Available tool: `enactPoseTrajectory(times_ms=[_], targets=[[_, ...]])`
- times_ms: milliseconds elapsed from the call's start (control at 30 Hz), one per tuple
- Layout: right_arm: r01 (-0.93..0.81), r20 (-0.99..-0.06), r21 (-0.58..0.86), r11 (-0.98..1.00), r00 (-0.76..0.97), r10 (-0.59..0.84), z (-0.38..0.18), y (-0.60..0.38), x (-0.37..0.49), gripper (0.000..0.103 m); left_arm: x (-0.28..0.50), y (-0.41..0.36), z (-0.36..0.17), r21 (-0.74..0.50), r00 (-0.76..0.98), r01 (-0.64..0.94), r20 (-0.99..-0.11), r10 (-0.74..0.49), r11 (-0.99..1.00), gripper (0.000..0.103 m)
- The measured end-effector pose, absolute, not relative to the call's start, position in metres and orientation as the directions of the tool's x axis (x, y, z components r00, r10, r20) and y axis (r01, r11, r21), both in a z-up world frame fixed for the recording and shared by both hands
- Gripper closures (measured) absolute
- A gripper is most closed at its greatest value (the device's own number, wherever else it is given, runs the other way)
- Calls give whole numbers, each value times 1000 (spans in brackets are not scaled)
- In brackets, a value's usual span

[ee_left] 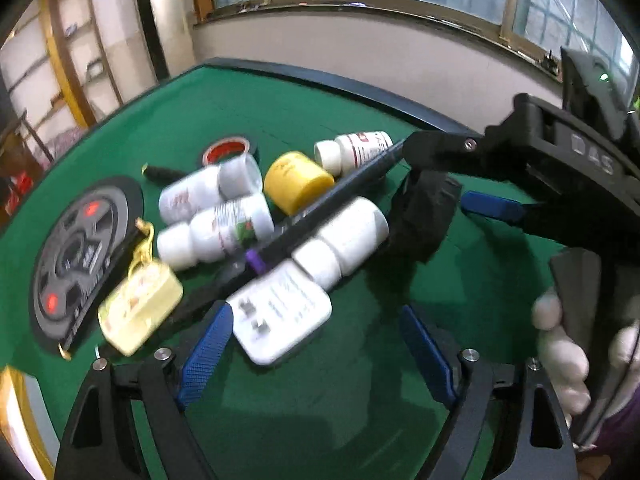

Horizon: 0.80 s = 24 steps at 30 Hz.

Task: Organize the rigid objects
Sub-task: 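Close left tool on the white plug charger and lift it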

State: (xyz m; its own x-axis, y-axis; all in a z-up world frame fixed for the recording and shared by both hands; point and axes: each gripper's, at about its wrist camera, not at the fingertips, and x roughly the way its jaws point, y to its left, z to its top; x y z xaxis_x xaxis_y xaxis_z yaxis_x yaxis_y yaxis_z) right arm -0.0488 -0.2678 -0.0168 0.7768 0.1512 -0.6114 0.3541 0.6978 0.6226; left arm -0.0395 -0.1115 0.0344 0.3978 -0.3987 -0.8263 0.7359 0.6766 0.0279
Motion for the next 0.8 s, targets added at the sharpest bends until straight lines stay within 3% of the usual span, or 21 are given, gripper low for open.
enactPoseTrajectory(times_ms=[67, 133, 167, 267, 500, 533, 600, 733, 800], targets=[[354, -612, 622, 699, 776, 151, -17, -268, -49, 0, -37, -117, 36, 48, 417, 721, -827, -377, 691, 27], [356, -614, 619, 700, 775, 148, -16, -267, -49, 0, -38, -117, 38, 94, 455, 699, -824, -339, 709, 44], [357, -615, 618, 700, 775, 147, -16, -268, -49, 0, -39, -115, 39, 110, 469, 690, -821, -326, 715, 57], [358, -616, 615, 702, 774, 145, -17, -268, -49, 0, -40, -96, 43, 20, 425, 683, -824, -375, 730, 57], [358, -617, 615, 703, 774, 145, -17, -268, -48, 0, -71, -65, 47, -51, 360, 711, -831, -425, 701, 54], [358, -617, 614, 703, 773, 145, -17, -268, -48, 0, -75, -67, 47, -38, 368, 715, -828, -422, 698, 51], [358, -617, 615, 703, 773, 146, -17, -268, -48, 0, -78, -71, 46, 15, 411, 712, -819, -400, 702, 29], [359, -619, 613, 704, 772, 144, -17, -267, -49, 0, -65, -81, 32, 26, 422, 687, -828, -369, 727, 29], [360, -620, 611, 705, 771, 144, -17, -267, -49, 0, -62, -85, 18, 30, 410, 675, -846, -341, 737, 43]])
